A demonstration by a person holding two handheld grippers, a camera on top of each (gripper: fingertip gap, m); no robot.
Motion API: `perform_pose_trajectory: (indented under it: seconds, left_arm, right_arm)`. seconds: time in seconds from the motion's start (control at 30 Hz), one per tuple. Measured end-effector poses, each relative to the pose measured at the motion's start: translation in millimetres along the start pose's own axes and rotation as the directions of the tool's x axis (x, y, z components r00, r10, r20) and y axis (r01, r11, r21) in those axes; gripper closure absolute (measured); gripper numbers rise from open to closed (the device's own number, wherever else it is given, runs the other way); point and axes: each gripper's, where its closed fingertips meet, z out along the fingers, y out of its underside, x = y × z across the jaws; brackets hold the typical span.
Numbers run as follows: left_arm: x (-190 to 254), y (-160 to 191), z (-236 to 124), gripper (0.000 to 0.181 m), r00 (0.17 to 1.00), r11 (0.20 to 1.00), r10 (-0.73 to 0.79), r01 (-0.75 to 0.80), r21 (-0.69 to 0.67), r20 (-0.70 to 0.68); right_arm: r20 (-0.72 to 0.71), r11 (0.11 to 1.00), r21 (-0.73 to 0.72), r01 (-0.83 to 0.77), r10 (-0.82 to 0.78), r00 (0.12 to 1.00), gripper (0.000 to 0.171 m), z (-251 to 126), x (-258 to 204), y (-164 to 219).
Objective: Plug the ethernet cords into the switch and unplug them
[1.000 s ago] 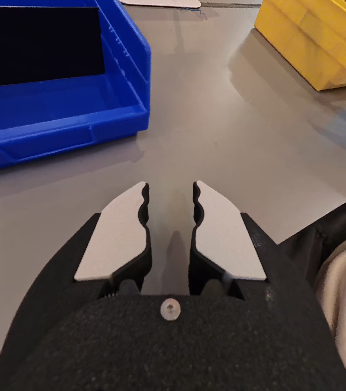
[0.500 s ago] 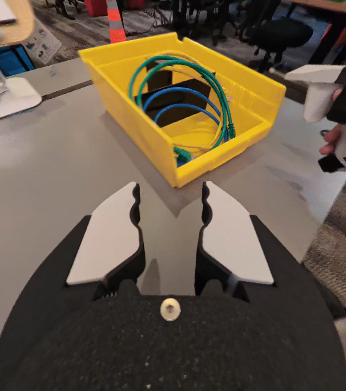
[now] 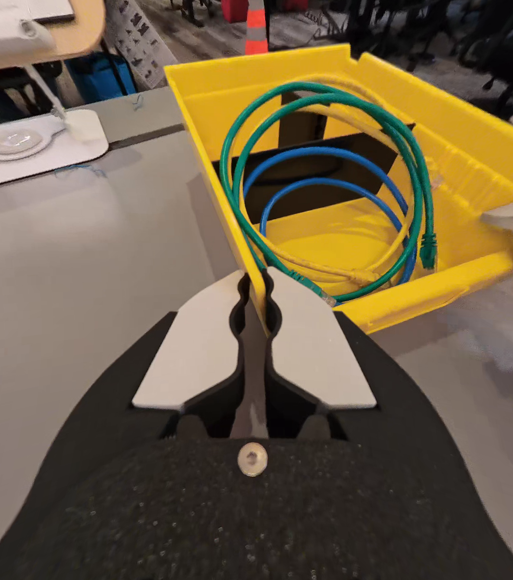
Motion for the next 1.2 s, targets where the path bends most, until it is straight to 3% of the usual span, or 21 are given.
perform_pose_trajectory:
  seconds: [0.17, 0.33, 0.47, 0.6, 0.77, 0.83, 0.93, 0.97, 1.1, 1.2]
  left_arm:
    - [-36, -18, -28, 0.175, 0.999, 0.997, 0.007, -0.01, 0.076, 0.034]
    - [-110, -26, -88, 0.175, 0.989, 0.988, -0.028, 0.005, 0.153, 0.148]
    - [-166, -8, -136, 0.175, 0.969, 0.988, -0.007, -0.031, 0.151, 0.248]
    - [-210, 35, -156, 0.175, 0.963, 0.996, -0.038, 0.015, 0.087, 0.266]
    - [-217, 83, -155, 0.171, 0.978, 0.999, -0.035, 0.029, 0.032, 0.205]
    - [-211, 88, -159, 0.169, 0.987, 0.999, -0.042, 0.039, 0.026, 0.154]
    - [-207, 77, -187, 0.143, 0.99, 0.992, -0.119, 0.116, 0.041, 0.082]
    - [-211, 71, -204, 0.142, 0.989, 0.988, -0.135, 0.129, 0.081, 0.067]
    - [-292, 86, -275, 0.141, 0.96, 0.972, -0.203, 0.174, 0.157, 0.192]
    - [-365, 120, -298, 0.122, 0.93, 0.958, -0.285, 0.268, 0.105, 0.23]
  right_arm:
    - [0.02, 0.995, 0.094, -0.023, 0.021, 1.0, 0.167, -13, -42, -20]
    - [0.133, 0.98, 0.198, -0.008, -0.019, 0.991, 0.166, -22, -133, -40]
    - [0.202, 0.977, 0.209, 0.04, -0.083, 0.976, 0.167, -23, -206, -27]
    - [0.213, 0.969, 0.183, 0.164, -0.202, 0.956, 0.167, -14, -257, 15]
    - [0.198, 0.959, 0.128, 0.253, -0.275, 0.941, 0.163, -9, -273, 46]
    - [0.266, 0.961, 0.128, 0.244, -0.27, 0.925, 0.154, -9, -275, 47]
    - [0.345, 0.957, 0.153, 0.247, -0.285, 0.894, 0.147, -26, -270, 36]
    - [0.357, 0.944, 0.197, 0.265, -0.321, 0.877, 0.143, -37, -267, 29]
    - [0.38, 0.876, 0.294, 0.382, -0.474, 0.794, 0.143, -73, -262, 21]
    - [0.539, 0.893, 0.246, 0.376, -0.449, 0.713, 0.142, -94, -297, 46]
